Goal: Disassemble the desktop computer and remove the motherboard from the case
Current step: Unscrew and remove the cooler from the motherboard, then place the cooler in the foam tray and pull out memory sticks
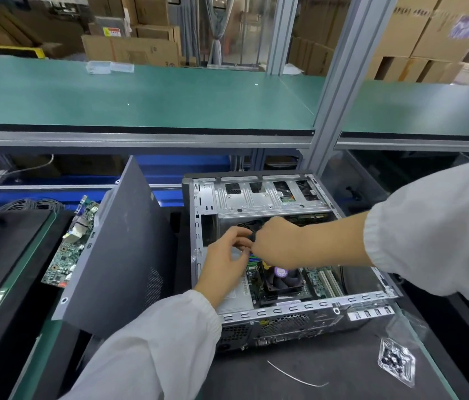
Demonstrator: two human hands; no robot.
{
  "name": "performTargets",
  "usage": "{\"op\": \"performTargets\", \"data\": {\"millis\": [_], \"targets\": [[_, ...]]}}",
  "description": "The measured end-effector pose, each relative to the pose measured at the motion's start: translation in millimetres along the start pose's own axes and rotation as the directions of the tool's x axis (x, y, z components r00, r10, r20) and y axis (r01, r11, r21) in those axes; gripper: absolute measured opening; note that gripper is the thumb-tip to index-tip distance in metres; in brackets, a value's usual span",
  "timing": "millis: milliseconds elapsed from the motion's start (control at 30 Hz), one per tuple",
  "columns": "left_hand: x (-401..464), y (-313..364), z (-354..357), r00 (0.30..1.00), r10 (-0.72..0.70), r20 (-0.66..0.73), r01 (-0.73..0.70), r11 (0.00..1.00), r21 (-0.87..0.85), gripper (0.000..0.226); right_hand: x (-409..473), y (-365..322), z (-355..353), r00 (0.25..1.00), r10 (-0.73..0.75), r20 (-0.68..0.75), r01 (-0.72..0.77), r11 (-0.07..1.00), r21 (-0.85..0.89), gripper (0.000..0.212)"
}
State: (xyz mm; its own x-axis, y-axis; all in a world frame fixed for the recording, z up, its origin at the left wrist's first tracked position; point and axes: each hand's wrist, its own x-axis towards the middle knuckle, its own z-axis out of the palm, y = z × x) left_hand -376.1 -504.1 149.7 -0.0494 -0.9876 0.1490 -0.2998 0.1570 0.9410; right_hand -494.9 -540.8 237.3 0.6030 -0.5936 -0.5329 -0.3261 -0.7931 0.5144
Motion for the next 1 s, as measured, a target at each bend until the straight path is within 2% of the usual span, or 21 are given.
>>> {"op": "performTargets", "data": {"millis": [33,100,167,233,300,400,500,600,633,667,733,767,800,833,867,933,1000], "targets": [[0.8,-0.7,1.8,0.999,0.003,0.033,-0.005,0.999,0.043,0.039,-0.8,-1.4,4.3,0.988,-0.084,-0.131,0.069,0.992,-0.110,0.012],[1.1,-1.1,4.2,0.995,-0.012,0.098,-0.005,0.985,0.173,0.049,-2.8,-1.6,9.6,0.950,-0.205,-0.237,0.164,0.969,-0.182,0.015],[0.3,-2.6,4.6,0.990,-0.006,0.141,-0.033,0.961,0.275,0.054,-2.7,-0.5,12.6,0.949,-0.159,-0.271,0.149,0.987,-0.058,0.016],[0.3,-3.6,4.5,0.983,0.042,0.177,-0.098,0.942,0.320,0.055,-4.0,3.9,10.9,0.968,-0.008,-0.252,0.053,0.984,0.171,0.011],[1.6,-1.8,4.6,0.973,0.053,0.226,-0.114,0.958,0.264,0.045,-7.9,14.4,3.3,0.967,0.136,-0.216,-0.048,0.928,0.370,0.017],[2.7,6.9,5.5,0.974,0.025,0.227,-0.037,0.998,0.046,0.023,-15.4,29.3,-4.8,0.948,0.193,-0.252,-0.035,0.854,0.519,0.029],[4.4,11.1,8.5,0.984,0.009,0.177,-0.011,1.000,0.008,0.010,-19.2,29.8,-2.2,0.941,0.185,-0.283,-0.012,0.855,0.519,0.030],[9.4,9.2,11.5,0.976,0.016,0.219,-0.024,0.999,0.031,0.005,-18.5,30.3,3.7,0.926,0.193,-0.324,-0.009,0.869,0.495,0.028],[10.1,8.1,12.1,0.972,0.022,0.233,-0.032,0.999,0.040,0.011,-17.8,32.5,6.2,0.919,0.209,-0.336,0.013,0.832,0.554,0.031],[10.0,5.9,12.9,0.974,0.028,0.227,-0.036,0.999,0.031,0.017,-17.6,35.3,11.1,0.911,0.243,-0.334,0.047,0.743,0.668,0.038],[7.6,1.5,14.4,0.991,0.023,0.132,-0.024,1.000,0.007,0.020,-18.1,39.8,29.2,0.909,0.293,-0.295,0.121,0.492,0.862,0.058],[6.1,-0.6,15.2,0.998,0.018,0.062,-0.019,1.000,0.013,0.017,-19.5,39.3,41.7,0.926,0.257,-0.278,0.127,0.480,0.868,0.071],[5.4,-2.3,16.0,1.000,0.020,-0.002,-0.020,1.000,0.021,0.015,-18.5,35.6,57.6,0.947,0.190,-0.257,0.100,0.589,0.802,0.084],[5.2,-3.3,16.6,0.998,0.029,-0.047,-0.027,0.999,0.033,0.014,-15.3,29.0,76.6,0.966,0.142,-0.218,0.045,0.733,0.679,0.096],[5.0,-4.0,16.9,0.997,0.034,-0.066,-0.030,0.998,0.049,0.013,-11.7,20.7,94.1,0.975,0.119,-0.187,0.005,0.832,0.555,0.103],[4.5,-3.0,17.0,0.999,0.027,-0.044,-0.022,0.996,0.090,0.013,0.0,9.2,119.8,0.979,0.123,-0.159,-0.030,0.872,0.488,0.109],[3.6,-2.0,17.0,1.000,0.010,-0.015,-0.009,0.993,0.116,0.014,11.7,6.1,130.7,0.983,0.130,-0.127,-0.034,0.818,0.575,0.113]]}}
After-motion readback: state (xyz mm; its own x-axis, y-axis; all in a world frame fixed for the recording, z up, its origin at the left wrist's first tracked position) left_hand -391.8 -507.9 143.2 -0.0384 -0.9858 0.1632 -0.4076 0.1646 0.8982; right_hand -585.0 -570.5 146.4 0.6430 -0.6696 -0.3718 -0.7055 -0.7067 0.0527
